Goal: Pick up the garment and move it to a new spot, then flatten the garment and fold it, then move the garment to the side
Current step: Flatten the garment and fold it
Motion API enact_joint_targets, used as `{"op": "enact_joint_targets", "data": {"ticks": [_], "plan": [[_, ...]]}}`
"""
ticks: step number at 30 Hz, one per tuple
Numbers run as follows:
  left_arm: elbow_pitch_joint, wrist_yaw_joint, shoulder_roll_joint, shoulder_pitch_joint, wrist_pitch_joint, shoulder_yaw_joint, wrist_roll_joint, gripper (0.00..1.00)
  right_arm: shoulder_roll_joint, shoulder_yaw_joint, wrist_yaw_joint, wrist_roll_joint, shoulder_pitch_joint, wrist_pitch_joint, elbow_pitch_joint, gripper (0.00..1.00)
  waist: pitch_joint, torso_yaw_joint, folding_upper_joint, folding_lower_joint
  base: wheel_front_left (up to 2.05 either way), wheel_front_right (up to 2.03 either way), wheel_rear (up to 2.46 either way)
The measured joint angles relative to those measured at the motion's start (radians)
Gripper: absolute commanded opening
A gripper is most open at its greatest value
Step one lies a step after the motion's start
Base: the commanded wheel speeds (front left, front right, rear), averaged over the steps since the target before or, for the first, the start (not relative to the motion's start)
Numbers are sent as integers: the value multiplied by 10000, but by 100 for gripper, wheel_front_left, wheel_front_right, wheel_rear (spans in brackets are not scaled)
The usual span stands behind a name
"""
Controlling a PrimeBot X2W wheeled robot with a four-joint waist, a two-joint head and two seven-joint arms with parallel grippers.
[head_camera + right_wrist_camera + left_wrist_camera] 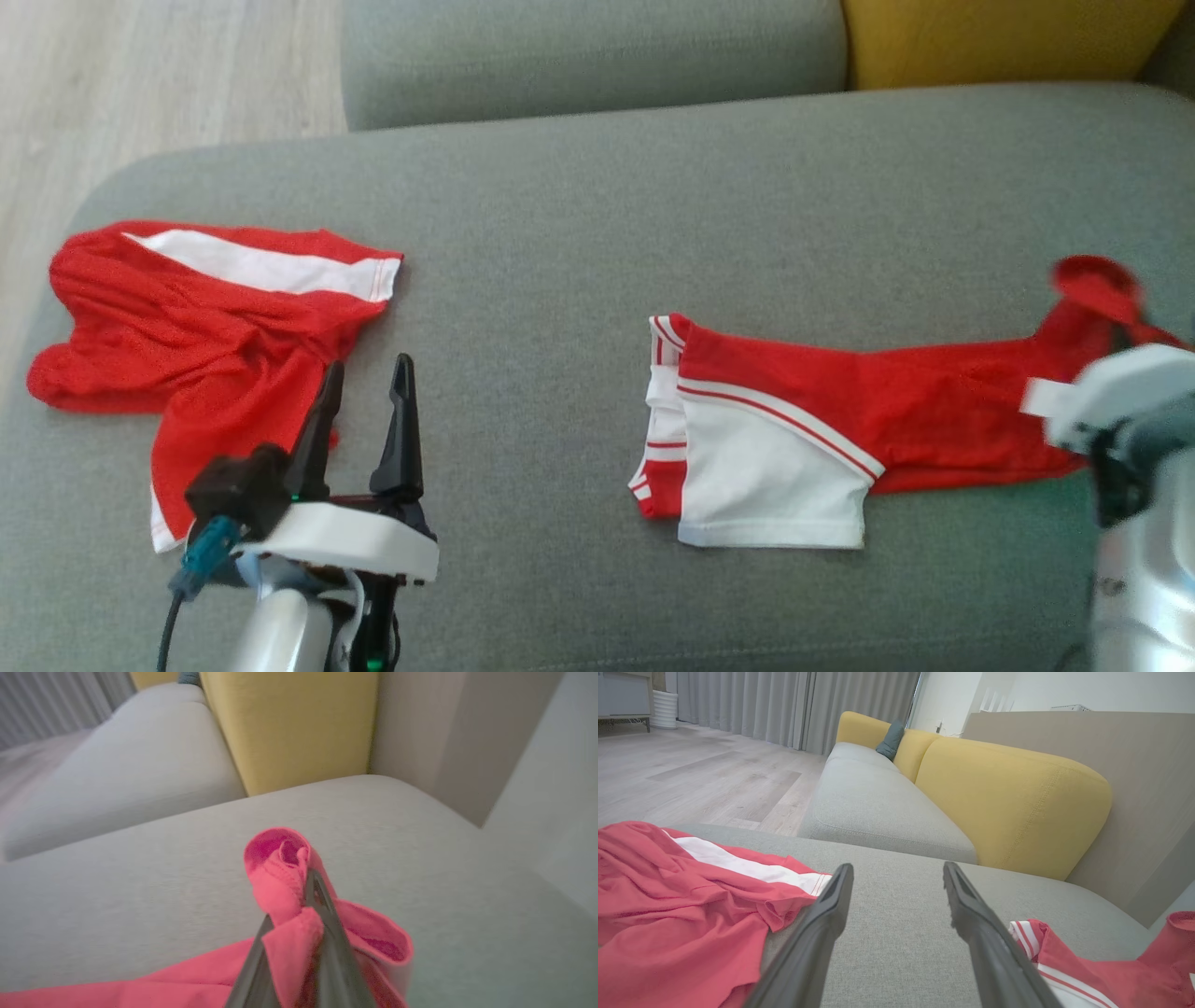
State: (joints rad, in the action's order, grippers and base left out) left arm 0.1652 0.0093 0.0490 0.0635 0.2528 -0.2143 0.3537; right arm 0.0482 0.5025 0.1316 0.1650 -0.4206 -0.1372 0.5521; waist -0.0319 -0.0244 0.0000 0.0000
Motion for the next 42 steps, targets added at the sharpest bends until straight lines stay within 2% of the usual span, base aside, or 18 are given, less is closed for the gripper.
{"op": "enact_joint_targets", "data": {"ticks": [5,10,16,24,29,34,35,36,42], "plan": [[-2,23,-2,-111,0,-29,12,100,-15,-2069,0,-2637,126,-750,-426,0,355,40,0,0,0,0,0],[-2,82,-2,-394,0,-40,12,100,-4,-3731,0,-4631,702,-1197,-1358,0,499,149,0,0,0,0,0],[0,81,2,-407,0,-59,13,100,-2,-5620,0,-7047,1190,-940,-1580,0,589,306,0,0,0,0,0],[63,79,2,-410,0,-314,111,100,4,-8286,0,-9348,1252,725,-48,0,621,689,0,0,0,0,0],[194,79,4,-443,0,-339,111,100,12,-9499,0,-10226,1072,1812,1137,0,608,948,0,0,0,0,0],[274,79,4,-622,0,-341,111,100,33,-10638,0,-11146,151,2863,2439,0,535,1086,0,0,0,0,0],[284,79,6,-620,0,-337,111,100,44,-10884,0,-11296,29,2976,2604,70,512,1089,0,0,0,0,0],[284,79,6,-616,0,-337,111,100,48,-11120,0,-11476,-67,3066,2727,100,486,1088,0,0,0,0,0],[293,82,6,-604,0,-328,111,100,79,-12995,0,-12648,-244,3149,2525,100,367,952,0,0,0,0,0]]}}
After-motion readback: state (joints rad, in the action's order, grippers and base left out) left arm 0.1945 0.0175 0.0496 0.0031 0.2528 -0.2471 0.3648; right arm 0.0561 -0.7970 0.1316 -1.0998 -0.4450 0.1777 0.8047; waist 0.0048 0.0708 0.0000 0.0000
